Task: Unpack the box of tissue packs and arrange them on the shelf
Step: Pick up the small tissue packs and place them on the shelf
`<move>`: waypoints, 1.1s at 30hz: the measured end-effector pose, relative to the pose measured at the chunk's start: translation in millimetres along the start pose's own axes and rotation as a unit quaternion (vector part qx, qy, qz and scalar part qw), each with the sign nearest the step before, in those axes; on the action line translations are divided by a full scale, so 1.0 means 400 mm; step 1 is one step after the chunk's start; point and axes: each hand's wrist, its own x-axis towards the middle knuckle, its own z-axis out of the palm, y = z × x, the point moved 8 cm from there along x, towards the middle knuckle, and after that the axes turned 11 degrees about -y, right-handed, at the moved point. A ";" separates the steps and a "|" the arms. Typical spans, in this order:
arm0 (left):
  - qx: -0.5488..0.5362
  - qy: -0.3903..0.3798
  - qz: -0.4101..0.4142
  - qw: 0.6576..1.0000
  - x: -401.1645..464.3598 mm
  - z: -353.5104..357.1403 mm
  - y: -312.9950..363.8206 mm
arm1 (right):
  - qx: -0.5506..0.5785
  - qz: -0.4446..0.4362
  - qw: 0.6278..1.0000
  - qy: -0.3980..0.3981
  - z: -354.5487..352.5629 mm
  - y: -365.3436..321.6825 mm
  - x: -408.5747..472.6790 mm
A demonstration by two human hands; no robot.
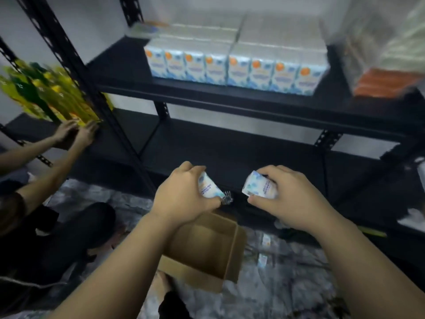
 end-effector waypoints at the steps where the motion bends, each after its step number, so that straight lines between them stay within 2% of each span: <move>1: -0.001 0.006 0.004 1.000 0.012 -0.041 -0.025 | 0.003 -0.007 1.000 0.004 -0.005 -0.039 0.029; 12: 0.010 0.029 0.071 0.997 0.226 -0.508 -0.328 | 0.040 -0.047 0.996 0.070 -0.066 -0.492 0.405; 18: -0.008 0.036 0.114 0.993 0.331 -0.686 -0.427 | 0.041 -0.062 0.990 0.118 -0.112 -0.663 0.533; 25: -0.026 0.044 0.148 0.988 0.433 -0.772 -0.503 | -0.028 -0.076 0.982 0.168 -0.145 -0.781 0.648; 33: 0.005 0.010 0.181 0.983 0.517 -0.758 -0.544 | -0.169 -0.111 0.970 0.137 -0.116 -0.838 0.759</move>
